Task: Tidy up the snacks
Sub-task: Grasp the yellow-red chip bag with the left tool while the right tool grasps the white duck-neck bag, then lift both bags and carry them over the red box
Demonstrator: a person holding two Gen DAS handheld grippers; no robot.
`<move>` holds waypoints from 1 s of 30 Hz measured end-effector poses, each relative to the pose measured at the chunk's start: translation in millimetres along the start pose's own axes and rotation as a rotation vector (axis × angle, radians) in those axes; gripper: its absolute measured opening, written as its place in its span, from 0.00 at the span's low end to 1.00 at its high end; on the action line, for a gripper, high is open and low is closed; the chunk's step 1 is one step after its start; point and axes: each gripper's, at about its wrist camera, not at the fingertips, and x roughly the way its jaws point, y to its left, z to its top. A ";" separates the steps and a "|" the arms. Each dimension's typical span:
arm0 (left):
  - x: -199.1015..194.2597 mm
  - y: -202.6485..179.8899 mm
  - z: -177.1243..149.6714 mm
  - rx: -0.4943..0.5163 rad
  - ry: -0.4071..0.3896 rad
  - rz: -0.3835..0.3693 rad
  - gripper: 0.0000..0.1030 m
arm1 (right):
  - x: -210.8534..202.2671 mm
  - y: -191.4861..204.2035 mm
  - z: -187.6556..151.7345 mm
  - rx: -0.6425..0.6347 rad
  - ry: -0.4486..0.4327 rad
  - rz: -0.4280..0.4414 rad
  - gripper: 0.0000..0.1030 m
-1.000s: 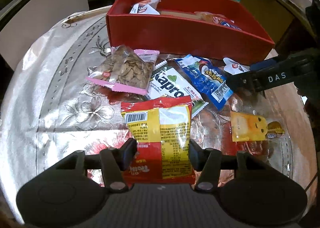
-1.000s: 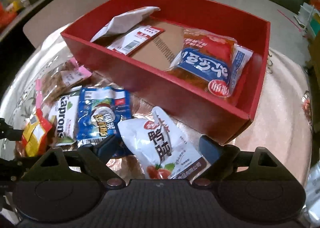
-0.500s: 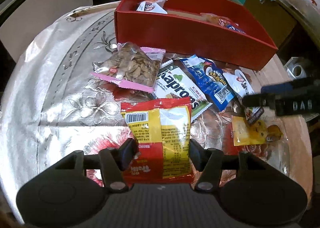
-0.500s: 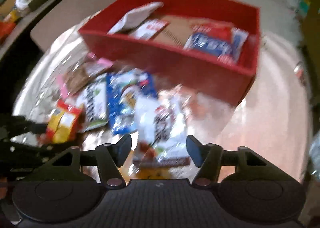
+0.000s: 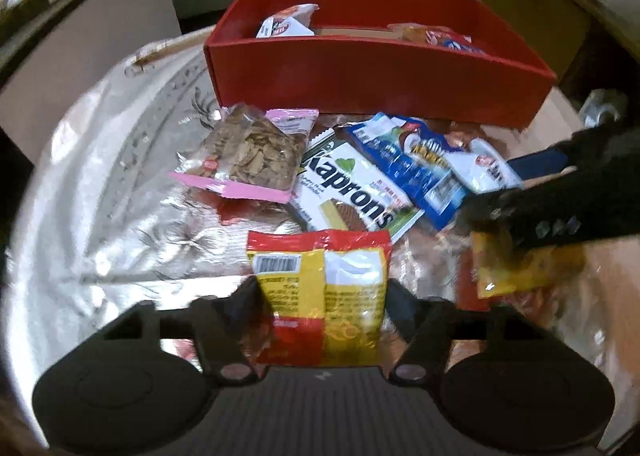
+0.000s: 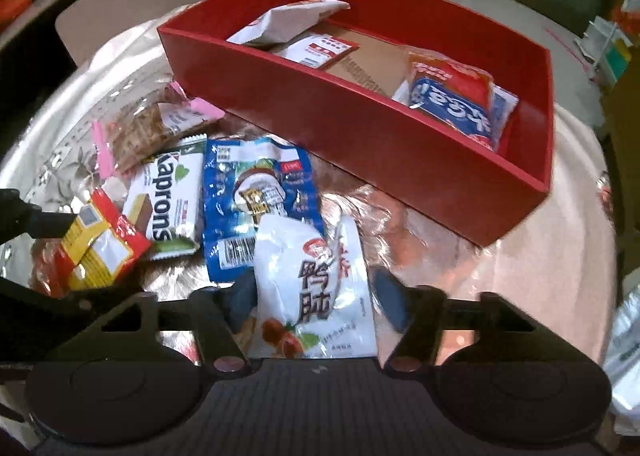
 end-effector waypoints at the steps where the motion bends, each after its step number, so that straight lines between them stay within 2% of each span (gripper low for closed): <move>1: -1.0 1.4 -1.4 0.000 0.000 -0.006 0.52 | -1.7 -1.4 -1.4 0.012 0.003 0.005 0.61; 6: -8.2 12.8 -4.8 -0.038 0.000 -0.025 0.49 | -12.9 -7.9 -9.6 0.043 0.002 0.013 0.59; 13: -23.7 17.9 0.7 -0.061 -0.049 -0.055 0.48 | -40.2 -16.9 -10.1 0.124 -0.077 0.022 0.59; 30: -38.7 3.5 12.7 -0.014 -0.128 -0.048 0.48 | -50.5 -16.6 -1.7 0.145 -0.137 0.044 0.60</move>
